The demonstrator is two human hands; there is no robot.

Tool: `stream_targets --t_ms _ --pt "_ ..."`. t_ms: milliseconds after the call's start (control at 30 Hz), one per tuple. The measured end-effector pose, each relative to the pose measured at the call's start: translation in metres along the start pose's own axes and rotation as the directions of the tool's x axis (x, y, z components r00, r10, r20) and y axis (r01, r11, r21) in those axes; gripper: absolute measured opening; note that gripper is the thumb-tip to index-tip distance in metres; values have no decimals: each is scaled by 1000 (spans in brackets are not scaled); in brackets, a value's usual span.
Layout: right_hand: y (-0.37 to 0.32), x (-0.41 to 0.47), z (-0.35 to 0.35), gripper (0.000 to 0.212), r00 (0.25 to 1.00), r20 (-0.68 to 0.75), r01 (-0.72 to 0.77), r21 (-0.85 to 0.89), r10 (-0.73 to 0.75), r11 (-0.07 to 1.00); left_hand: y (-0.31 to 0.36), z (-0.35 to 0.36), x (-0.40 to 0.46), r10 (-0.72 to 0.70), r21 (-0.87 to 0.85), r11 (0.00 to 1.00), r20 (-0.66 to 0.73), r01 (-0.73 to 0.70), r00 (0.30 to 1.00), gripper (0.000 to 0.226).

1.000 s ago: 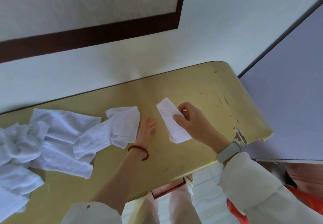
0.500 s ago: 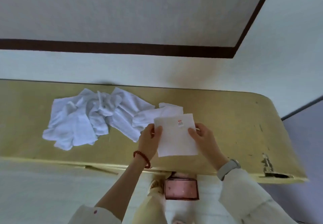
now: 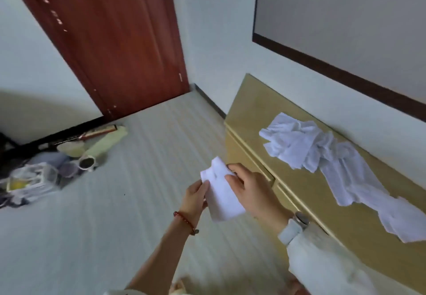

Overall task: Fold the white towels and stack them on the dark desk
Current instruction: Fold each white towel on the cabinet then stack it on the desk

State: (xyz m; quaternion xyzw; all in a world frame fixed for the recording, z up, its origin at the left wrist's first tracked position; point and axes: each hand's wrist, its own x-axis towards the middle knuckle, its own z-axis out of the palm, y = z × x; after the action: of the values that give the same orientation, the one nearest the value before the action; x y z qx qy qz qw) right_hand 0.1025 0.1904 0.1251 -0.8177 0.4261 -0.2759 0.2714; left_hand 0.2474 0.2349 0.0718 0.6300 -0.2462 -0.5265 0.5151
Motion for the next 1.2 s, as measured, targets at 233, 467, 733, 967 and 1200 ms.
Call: stream_targets --t_ms 233,467,733,967,1200 --pt "-152 84 203 13 998 56 6 117 -13 993 34 -262 -19 310 203 950 -517 -238 798 34" --pt "-351 124 403 14 969 190 91 329 -160 940 58 -506 -63 317 330 943 -858 -39 403 35" --pt "-494 184 581 14 849 224 409 297 -479 863 57 -716 -50 316 394 905 -874 158 368 21" --pt "-608 284 747 9 697 313 569 306 -646 763 87 -905 -2 278 359 886 -918 293 282 11" --pt "-738 339 886 15 520 618 399 435 -590 807 113 -1084 -3 227 304 850 -948 430 222 9"
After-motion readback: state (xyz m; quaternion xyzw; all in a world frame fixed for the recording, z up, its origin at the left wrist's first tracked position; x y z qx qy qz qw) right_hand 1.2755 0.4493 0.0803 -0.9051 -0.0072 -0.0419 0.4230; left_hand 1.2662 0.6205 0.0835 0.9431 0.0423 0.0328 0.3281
